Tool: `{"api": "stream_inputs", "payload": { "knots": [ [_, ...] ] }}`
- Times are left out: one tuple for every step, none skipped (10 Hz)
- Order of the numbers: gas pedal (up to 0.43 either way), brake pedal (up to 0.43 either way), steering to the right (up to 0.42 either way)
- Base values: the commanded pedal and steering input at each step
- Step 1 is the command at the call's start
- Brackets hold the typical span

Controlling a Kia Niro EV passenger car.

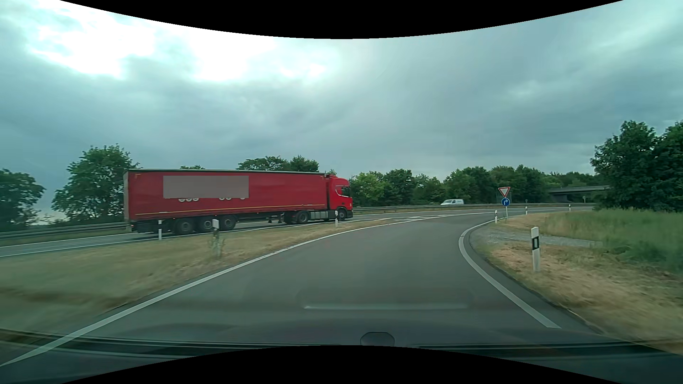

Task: Follow the waypoints while adhering to traffic rules and regulations

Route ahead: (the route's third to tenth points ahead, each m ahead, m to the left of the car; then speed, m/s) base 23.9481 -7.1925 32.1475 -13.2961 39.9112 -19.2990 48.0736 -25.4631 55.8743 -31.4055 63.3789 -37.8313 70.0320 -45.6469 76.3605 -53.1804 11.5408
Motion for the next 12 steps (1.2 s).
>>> {"api": "stream_inputs", "payload": {
  "knots": [
    [0.118, 0.0, 0.091],
    [0.118, 0.0, 0.09],
    [0.118, 0.0, 0.089],
    [0.118, 0.0, 0.089],
    [0.13, 0.0, 0.089],
    [0.13, 0.0, 0.09],
    [0.138, 0.0, 0.09],
    [0.138, 0.0, 0.092],
    [0.138, 0.0, 0.096],
    [0.138, 0.0, 0.098],
    [0.138, 0.0, 0.098],
    [0.138, 0.0, 0.098]
  ]
}}
